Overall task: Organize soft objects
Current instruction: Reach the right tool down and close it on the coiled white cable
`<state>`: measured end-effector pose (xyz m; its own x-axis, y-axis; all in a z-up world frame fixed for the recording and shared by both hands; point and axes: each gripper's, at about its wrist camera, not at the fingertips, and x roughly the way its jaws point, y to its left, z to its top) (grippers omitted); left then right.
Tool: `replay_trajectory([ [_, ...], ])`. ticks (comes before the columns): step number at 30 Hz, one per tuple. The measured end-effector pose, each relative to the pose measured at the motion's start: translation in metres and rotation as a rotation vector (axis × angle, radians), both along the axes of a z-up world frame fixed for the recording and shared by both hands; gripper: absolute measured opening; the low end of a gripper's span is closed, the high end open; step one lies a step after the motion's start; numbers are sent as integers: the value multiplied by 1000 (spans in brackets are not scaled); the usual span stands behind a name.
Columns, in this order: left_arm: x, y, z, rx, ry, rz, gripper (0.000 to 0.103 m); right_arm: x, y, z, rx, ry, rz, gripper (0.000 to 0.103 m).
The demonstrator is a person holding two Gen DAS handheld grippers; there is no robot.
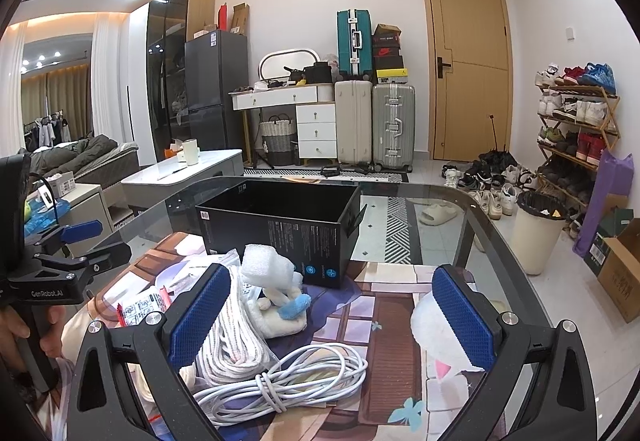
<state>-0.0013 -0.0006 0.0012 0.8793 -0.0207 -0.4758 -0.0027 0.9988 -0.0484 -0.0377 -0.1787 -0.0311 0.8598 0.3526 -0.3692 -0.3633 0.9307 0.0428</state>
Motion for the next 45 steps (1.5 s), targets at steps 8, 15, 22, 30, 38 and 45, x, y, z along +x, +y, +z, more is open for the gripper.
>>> replay_trajectory([
  [8,1,1,3,-42,53,-42,103,-5,-10,17,13,4,5,102],
  [15,-3,0,10,-51,96,-57,103,-13,-12,24,9,44,37,102],
  [22,-10,-3,4,-23,125,-55,103,-22,-14,10,62,141,22,102],
  [30,-13,-5,-7,5,179,-80,103,-22,-19,2,132,254,-41,102],
  [38,-10,-9,-13,37,238,-134,103,-18,-20,-9,154,346,-109,102],
  [45,-4,-10,-15,68,278,-204,103,-12,-10,-23,151,444,-121,102],
])
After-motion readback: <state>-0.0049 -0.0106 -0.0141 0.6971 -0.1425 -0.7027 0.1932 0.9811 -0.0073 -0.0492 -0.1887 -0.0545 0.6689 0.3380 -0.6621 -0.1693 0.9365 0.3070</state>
